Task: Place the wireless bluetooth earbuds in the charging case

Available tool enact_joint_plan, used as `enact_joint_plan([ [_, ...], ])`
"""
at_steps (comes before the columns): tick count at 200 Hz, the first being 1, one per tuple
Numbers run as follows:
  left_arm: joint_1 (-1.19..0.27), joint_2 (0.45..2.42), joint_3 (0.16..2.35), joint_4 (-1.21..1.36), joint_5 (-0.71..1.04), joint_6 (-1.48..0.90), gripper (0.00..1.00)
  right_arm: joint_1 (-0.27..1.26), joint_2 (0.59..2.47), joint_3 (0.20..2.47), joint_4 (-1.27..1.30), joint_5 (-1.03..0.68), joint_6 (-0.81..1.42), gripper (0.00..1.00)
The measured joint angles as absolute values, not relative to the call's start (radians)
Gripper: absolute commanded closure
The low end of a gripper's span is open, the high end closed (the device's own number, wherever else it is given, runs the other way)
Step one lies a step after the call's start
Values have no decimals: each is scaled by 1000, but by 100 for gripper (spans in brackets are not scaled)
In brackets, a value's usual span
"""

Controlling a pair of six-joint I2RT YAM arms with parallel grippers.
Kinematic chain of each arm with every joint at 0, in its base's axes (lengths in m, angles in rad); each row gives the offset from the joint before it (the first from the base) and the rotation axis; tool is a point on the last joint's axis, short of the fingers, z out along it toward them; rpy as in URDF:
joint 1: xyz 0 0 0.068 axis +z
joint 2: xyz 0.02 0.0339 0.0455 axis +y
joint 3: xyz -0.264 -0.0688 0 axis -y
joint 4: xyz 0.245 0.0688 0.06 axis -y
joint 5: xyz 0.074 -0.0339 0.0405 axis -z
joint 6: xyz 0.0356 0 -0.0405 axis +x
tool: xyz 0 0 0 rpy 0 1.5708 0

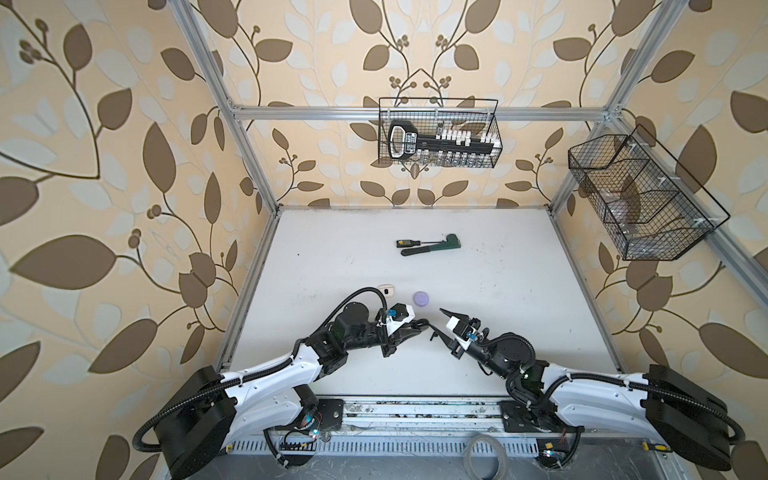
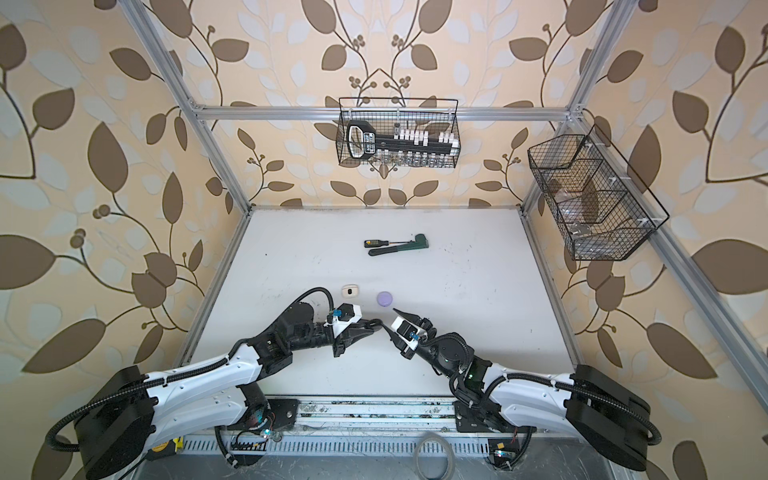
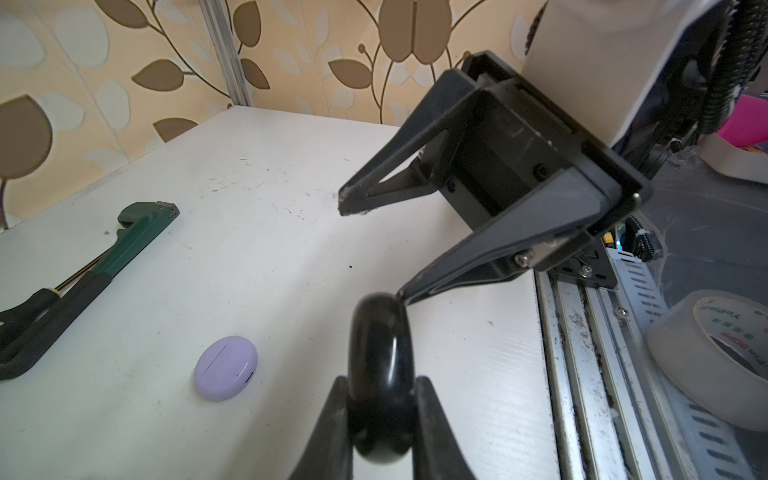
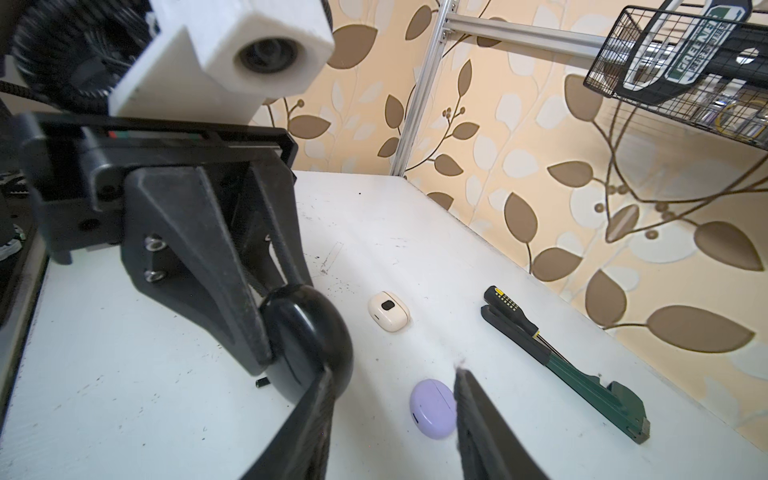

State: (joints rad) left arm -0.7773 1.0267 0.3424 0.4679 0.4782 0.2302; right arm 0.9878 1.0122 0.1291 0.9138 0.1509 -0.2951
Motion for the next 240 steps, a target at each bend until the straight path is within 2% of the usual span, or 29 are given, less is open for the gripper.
enact_joint_plan([
  [65, -780, 1035, 345, 468, 501, 234, 100, 988, 966, 129, 900, 91, -295, 52],
  [144, -778, 1043, 346, 457, 515, 234, 100, 993, 1032, 154, 890, 71, -289, 53],
  [199, -777, 1057, 347, 448, 505, 234, 100, 996, 1043, 156, 904, 137, -268, 55],
  [240, -786, 1057, 350, 448, 560, 237, 100, 976, 1048, 166, 906, 210, -250, 56],
])
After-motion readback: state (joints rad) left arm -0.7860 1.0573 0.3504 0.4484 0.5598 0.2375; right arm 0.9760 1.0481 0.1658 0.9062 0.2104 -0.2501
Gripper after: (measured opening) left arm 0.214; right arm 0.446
